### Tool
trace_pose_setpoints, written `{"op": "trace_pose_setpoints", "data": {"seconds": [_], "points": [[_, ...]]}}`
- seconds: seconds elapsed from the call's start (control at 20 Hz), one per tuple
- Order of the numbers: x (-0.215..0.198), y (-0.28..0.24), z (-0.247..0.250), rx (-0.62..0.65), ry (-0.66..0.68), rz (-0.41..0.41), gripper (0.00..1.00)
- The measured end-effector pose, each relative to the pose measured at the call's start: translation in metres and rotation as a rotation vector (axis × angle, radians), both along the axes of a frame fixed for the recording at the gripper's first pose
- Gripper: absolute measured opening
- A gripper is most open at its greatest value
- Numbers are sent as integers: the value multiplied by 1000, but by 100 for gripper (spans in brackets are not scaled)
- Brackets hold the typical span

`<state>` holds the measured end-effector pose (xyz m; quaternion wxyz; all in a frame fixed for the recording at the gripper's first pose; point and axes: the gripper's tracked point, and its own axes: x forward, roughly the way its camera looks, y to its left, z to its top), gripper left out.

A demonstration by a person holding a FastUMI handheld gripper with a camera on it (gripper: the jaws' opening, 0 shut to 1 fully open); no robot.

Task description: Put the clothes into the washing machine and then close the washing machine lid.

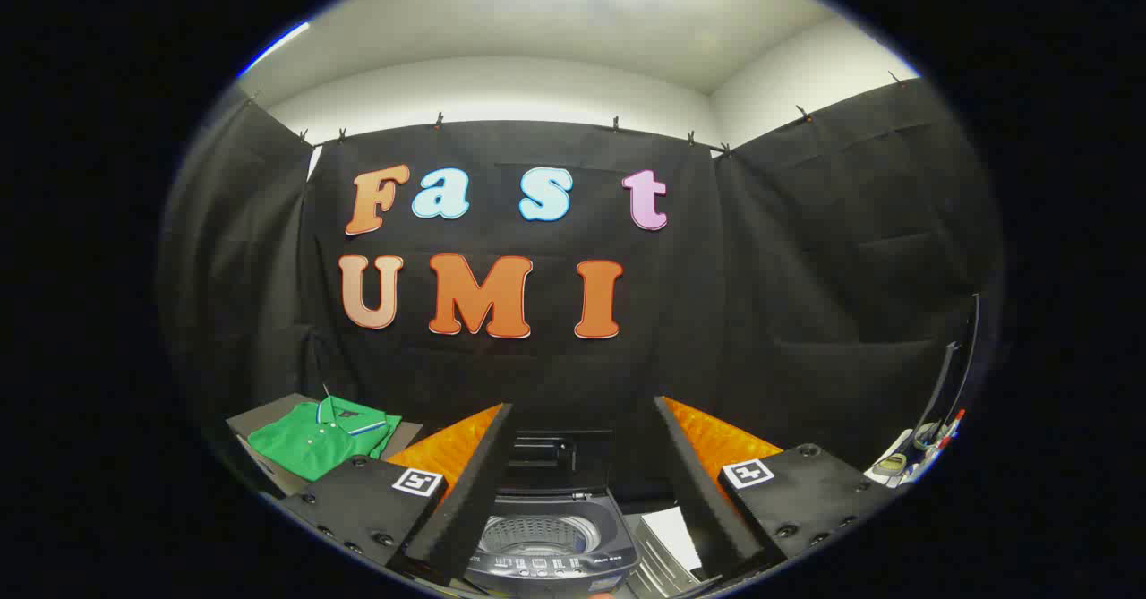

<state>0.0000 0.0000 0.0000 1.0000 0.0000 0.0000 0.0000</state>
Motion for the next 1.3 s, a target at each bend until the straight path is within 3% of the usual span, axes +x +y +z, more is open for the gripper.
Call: {"op": "trace_pose_setpoints", "data": {"seconds": [0.3,0.6,1.05,1.3], "points": [[14,4,-4,61,0,8,98],[18,23,3,38,16,-34,98],[13,39,14,42,1,-180,98],[13,46,9,82,-26,-141,99]]}}
